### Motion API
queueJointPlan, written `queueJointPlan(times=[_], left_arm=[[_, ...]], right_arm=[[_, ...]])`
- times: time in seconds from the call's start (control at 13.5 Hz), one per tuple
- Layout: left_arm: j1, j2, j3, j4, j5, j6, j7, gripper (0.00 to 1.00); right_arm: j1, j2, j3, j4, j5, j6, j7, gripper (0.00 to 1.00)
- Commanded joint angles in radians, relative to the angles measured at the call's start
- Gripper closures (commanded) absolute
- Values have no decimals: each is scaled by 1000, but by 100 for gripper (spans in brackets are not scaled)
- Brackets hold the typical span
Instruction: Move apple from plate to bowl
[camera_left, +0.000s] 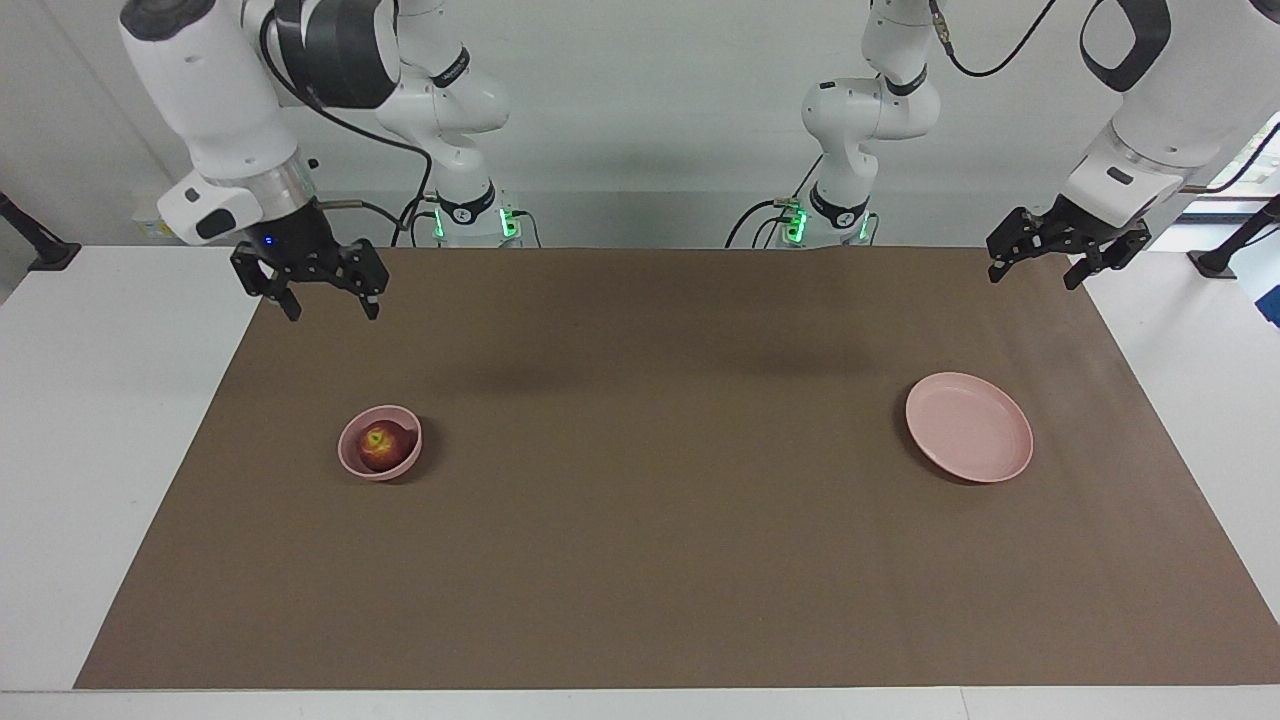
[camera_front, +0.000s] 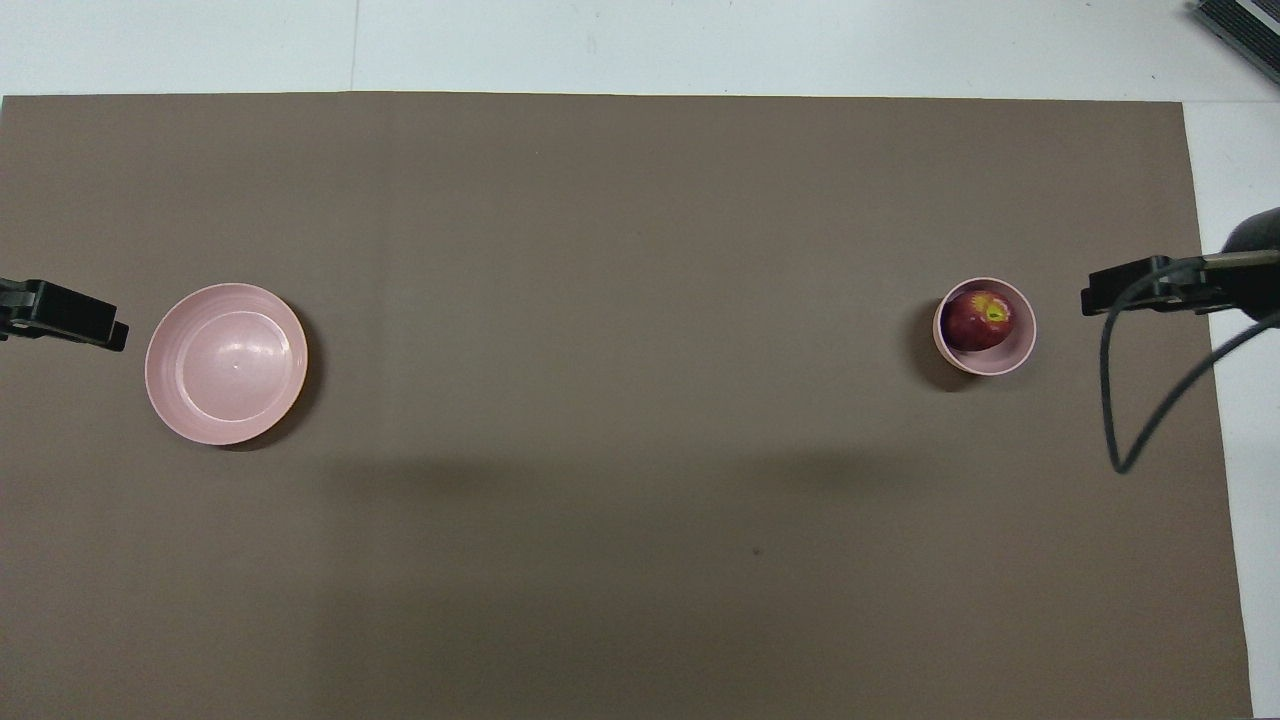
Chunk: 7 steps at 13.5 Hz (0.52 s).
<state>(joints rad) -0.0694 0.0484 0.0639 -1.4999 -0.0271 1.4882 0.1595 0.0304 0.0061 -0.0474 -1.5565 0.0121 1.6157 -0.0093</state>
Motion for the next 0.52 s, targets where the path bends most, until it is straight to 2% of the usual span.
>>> queueJointPlan(times=[0.0,0.22,0.44], left_arm=[[-9,-22,-7,-23,-16,4,6,0],[-9,-24,-6,-23,-7,-5,15,0],[-9,-27,-6,-2,6,-6,14,0]], right_arm=[[-15,8,3,110,-12,-124,22,0],[-15,-70,1,131,-3,-186,14,0],[-15,-170,5,26,-8,-189,8,0]])
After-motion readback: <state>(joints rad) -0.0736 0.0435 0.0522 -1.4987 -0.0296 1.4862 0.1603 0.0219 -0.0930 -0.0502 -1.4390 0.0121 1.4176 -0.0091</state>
